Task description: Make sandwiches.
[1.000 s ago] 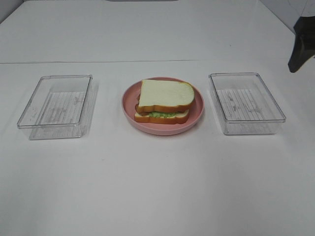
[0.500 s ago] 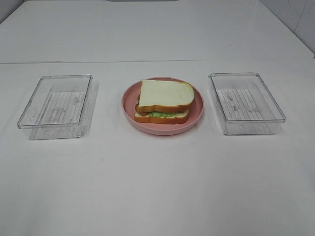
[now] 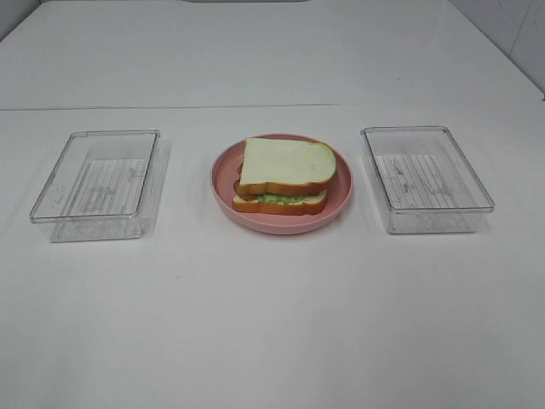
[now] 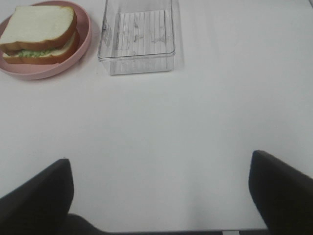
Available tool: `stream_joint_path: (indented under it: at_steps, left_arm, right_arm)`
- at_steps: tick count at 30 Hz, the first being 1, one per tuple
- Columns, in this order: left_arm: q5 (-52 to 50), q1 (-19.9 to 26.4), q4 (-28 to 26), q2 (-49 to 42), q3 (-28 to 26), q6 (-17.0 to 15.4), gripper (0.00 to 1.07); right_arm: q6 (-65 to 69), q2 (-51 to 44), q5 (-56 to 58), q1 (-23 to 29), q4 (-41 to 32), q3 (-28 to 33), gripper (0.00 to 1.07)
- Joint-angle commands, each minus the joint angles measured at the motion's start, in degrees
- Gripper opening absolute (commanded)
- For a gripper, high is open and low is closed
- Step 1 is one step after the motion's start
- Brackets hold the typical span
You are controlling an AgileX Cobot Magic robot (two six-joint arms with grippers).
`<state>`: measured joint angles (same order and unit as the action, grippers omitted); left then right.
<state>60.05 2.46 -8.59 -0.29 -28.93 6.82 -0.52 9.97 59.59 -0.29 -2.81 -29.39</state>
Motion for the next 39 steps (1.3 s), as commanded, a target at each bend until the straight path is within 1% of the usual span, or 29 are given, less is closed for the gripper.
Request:
stream_joint_path:
  at_steps: [1,3,4,6,39]
  left_arm:
    - [-0.69,-0.11,-0.4,-1.2,0.29,-0.29,0.98]
    - [-0.69,-0.11,-0.4,-1.2,0.29,-0.29,0.98]
    - [-0.69,-0.11,-0.4,-1.2,0.29,-0.29,0.98]
    - [-0.69,-0.11,-0.4,-1.2,0.29,-0.29,0.98]
    - [-0.69,-0.11,-0.52,-1.2,0.29,-0.11,0.98]
  right_arm:
    - [-0.29,-4.18,0.69,-0.06,0.57,0.74,0.92]
    - [-0.46,-8.88,0.69,-0.06,0.52,0.69,0.92]
    - [-0.46,-8.88,0.69,-0.06,0.52,0.69,0.92]
    - [-0.69,-11.86,0.69,-0.06,0.63,0.74,0.92]
    - [-1.66,-11.57,0.63,0.0,0.29,0.74,0.92]
